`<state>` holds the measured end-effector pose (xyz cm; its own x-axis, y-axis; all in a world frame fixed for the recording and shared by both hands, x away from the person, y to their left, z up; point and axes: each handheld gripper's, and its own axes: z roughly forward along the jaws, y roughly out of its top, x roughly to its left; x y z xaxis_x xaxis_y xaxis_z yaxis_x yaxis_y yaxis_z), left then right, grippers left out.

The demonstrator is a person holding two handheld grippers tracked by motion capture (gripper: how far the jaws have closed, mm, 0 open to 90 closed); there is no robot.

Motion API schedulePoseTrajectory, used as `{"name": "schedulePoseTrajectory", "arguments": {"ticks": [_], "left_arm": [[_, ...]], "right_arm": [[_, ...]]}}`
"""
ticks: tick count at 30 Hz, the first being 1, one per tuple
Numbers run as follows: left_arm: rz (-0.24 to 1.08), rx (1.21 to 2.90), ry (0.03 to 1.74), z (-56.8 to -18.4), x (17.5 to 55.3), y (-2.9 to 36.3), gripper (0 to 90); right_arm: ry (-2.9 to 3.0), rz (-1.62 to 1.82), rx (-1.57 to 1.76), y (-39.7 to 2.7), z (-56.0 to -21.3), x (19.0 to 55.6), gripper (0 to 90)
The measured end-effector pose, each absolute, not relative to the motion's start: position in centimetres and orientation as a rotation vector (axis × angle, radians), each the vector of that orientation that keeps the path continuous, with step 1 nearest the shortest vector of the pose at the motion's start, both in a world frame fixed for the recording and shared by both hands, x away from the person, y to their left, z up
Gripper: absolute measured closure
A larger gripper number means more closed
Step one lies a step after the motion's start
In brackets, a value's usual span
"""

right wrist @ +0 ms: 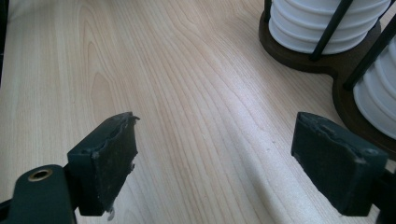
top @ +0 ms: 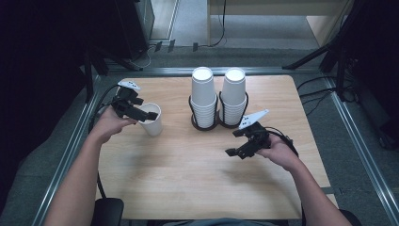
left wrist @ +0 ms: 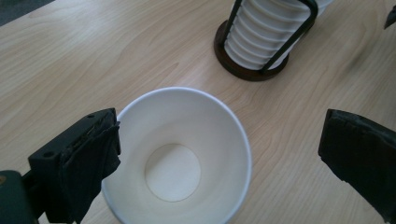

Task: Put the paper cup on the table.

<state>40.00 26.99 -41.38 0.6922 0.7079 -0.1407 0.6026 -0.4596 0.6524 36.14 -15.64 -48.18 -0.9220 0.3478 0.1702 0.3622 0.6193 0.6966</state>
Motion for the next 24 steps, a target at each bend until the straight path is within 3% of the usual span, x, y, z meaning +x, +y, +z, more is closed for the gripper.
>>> {"name": "schedulePoseTrajectory", "arguments": {"ticks": [11,24], "left_arm": [[0.158,2.230,0.892,-40.7,39.1,24.3,0.0],[0.141,2.228,0.886,-41.4,38.4,22.4,0.0]], "right_arm": [[-2.811,-1.220,-0.607,-15.7,-48.1,36.1,14.3],[-2.814,-1.226,-0.611,-15.8,-47.9,36.1,14.3]]}}
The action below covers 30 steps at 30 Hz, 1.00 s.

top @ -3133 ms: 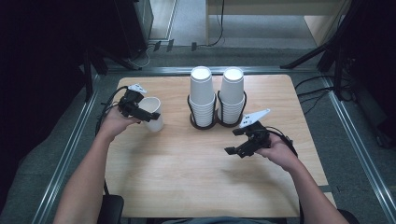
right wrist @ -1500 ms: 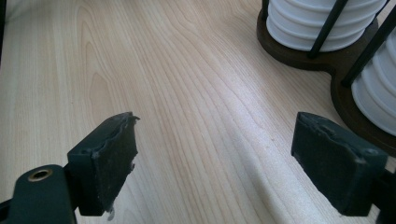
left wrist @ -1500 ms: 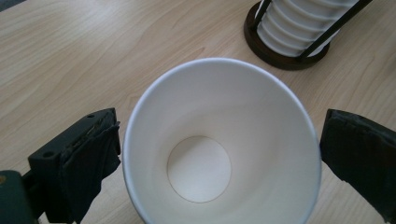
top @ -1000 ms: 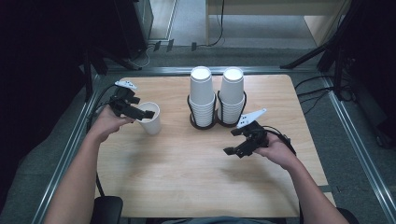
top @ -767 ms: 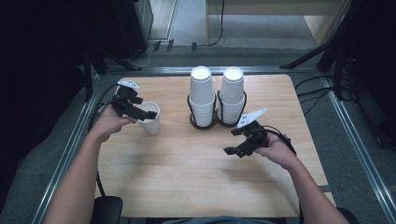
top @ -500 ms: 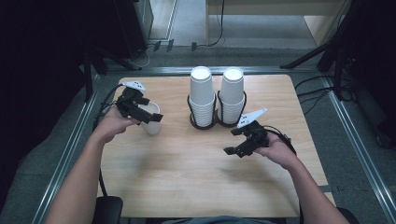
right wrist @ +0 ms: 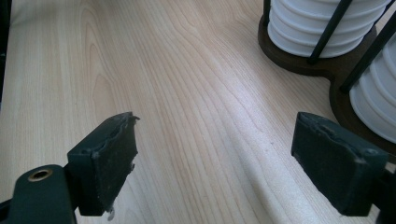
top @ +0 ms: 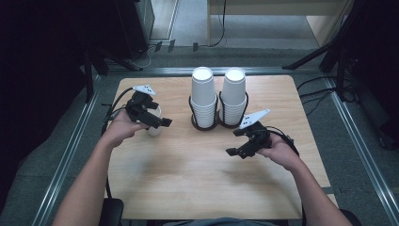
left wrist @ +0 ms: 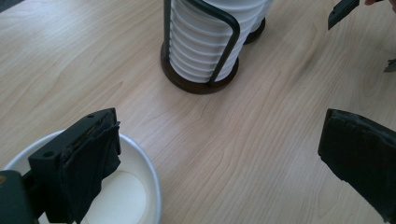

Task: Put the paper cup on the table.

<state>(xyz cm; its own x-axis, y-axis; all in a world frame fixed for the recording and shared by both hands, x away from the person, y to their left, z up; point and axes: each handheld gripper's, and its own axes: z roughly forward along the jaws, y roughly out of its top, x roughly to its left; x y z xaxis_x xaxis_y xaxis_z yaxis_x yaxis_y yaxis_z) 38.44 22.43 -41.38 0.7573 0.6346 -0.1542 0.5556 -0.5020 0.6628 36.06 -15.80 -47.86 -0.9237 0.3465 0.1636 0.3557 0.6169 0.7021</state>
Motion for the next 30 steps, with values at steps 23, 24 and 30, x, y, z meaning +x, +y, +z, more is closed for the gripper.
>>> {"name": "schedulePoseTrajectory", "arguments": {"ticks": [23,24,30], "left_arm": [[0.101,2.213,0.851,-43.3,36.8,17.8,0.0],[0.096,2.216,0.850,-43.4,36.7,17.6,0.0],[0.094,2.213,0.830,-43.9,36.0,16.4,0.0]], "right_arm": [[-2.832,-1.231,-0.594,-16.1,-47.6,35.9,14.3],[-2.832,-1.230,-0.595,-16.0,-47.6,35.9,14.3],[-2.836,-1.233,-0.594,-16.0,-47.7,35.9,14.3]]}}
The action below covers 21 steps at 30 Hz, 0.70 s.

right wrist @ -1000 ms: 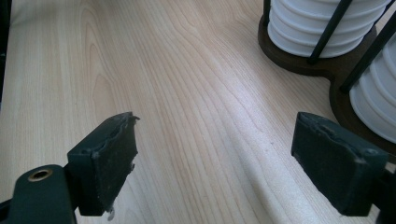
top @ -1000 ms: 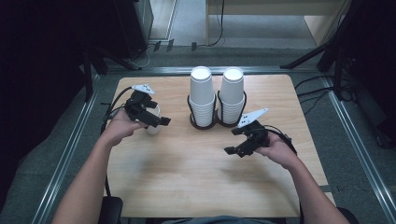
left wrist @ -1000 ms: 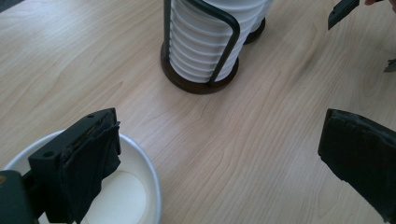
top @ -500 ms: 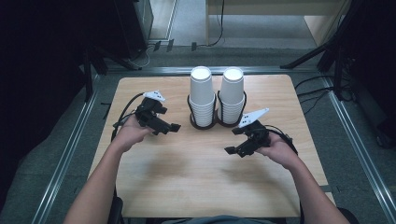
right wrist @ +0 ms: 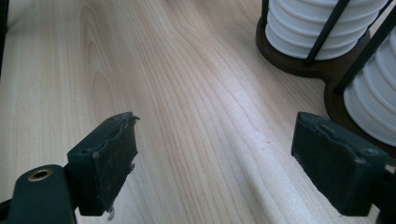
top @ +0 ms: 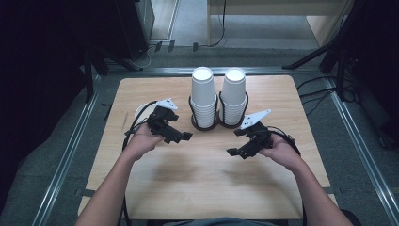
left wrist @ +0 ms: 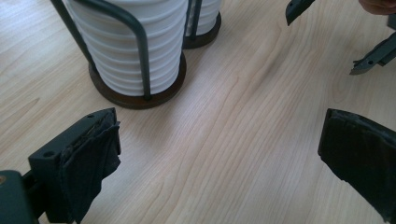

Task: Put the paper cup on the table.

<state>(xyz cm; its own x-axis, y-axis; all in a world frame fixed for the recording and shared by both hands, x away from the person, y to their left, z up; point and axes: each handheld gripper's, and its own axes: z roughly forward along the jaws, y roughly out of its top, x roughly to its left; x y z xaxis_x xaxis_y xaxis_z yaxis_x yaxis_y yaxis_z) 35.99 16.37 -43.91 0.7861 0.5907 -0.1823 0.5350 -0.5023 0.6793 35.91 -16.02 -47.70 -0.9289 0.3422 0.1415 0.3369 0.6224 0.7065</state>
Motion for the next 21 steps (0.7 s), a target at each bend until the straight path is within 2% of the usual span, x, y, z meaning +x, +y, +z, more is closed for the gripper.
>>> {"name": "schedulePoseTrajectory", "arguments": {"ticks": [21], "left_arm": [[0.095,2.173,0.862,-44.9,35.4,12.9,0.0]], "right_arm": [[2.804,1.239,0.583,-16.1,-47.5,35.9,14.3]]}}
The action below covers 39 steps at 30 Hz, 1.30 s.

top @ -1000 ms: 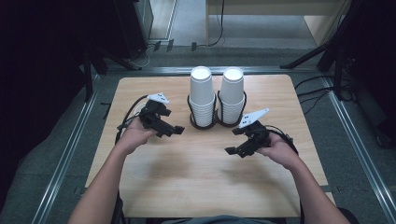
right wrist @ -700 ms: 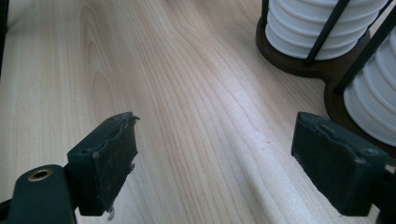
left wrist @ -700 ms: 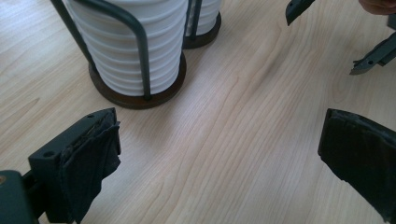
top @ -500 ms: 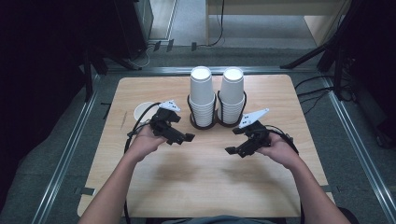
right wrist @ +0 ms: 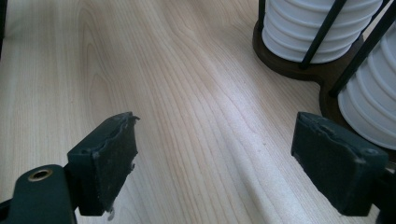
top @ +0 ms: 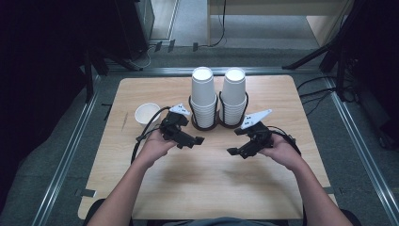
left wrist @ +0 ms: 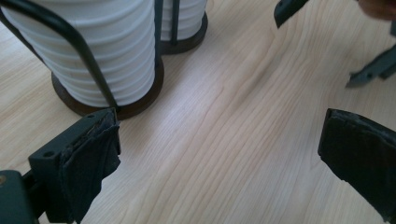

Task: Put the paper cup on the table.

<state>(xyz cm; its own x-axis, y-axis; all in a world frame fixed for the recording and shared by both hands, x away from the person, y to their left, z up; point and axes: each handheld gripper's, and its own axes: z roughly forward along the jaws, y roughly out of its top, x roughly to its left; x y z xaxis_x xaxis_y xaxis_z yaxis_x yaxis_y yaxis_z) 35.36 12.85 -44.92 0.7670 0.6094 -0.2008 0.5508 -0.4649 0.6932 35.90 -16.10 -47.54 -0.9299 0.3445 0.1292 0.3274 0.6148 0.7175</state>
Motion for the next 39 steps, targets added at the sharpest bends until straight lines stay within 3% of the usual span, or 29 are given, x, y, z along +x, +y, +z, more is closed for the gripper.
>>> {"name": "schedulePoseTrajectory", "arguments": {"ticks": [14,39], "left_arm": [[0.126,2.201,0.795,-46.3,34.8,9.7,0.0],[0.138,2.221,0.763,-47.5,34.1,9.1,0.0]], "right_arm": [[2.815,1.232,0.565,-15.8,-47.4,35.6,14.4],[2.838,1.225,0.537,-15.2,-47.4,35.1,14.4]]}}
